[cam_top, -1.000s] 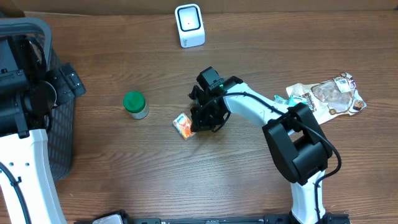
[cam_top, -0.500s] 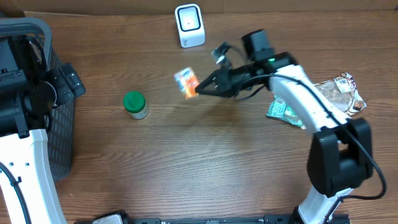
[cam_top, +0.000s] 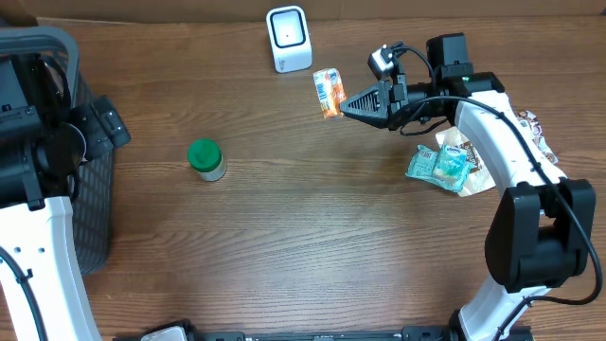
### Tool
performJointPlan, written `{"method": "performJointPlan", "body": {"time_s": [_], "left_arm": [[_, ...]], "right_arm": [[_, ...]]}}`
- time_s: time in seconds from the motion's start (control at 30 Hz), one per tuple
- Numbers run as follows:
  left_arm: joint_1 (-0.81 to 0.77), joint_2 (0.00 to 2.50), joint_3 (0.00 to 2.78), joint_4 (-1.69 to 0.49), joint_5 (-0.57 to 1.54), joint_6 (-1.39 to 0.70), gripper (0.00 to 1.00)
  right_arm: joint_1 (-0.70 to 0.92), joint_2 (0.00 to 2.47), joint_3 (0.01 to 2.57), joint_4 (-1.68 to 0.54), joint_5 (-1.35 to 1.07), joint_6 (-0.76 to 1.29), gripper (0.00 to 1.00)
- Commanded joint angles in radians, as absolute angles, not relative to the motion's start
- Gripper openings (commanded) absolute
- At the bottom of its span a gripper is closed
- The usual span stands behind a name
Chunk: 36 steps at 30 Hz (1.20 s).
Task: Scan the item barcode
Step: 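Lift the orange tissue pack and carry it toward the white scanner, then hold the orange tissue pack in front of the scanner window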
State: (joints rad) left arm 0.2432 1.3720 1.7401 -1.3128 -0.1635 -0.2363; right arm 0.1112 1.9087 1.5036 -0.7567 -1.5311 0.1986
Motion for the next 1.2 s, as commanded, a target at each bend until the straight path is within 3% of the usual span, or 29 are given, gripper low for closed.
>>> {"method": "performJointPlan", "body": {"time_s": [0.0,0.37,0.63,0.83,1.17], "left_arm": [[0.248,1.368,1.751,-1.311,-0.16,-0.247,1.0],[0.248,1.368,1.751,-1.311,-0.16,-0.247,1.0],[0.248,1.368,1.751,-1.311,-0.16,-0.247,0.99],[0.248,1.368,1.751,-1.311,-0.16,-0.247,0.99],[0.248,1.368,1.751,-1.311,-0.16,-0.247,0.99]], "right_arm": [[0.112,1.901,1.513,-0.757,-1.57,0.21,0.04],[0.152,1.901,1.513,-0.766,-1.481,0.209,0.04],[0.381,1.901,1.513,-0.908,-0.744,0.24,0.04],[0.456,1.901,1.542,-0.99,-0.412,0.299,0.04],[0.466,1.953,2.053,-1.186,0.05,0.297,0.04]]}}
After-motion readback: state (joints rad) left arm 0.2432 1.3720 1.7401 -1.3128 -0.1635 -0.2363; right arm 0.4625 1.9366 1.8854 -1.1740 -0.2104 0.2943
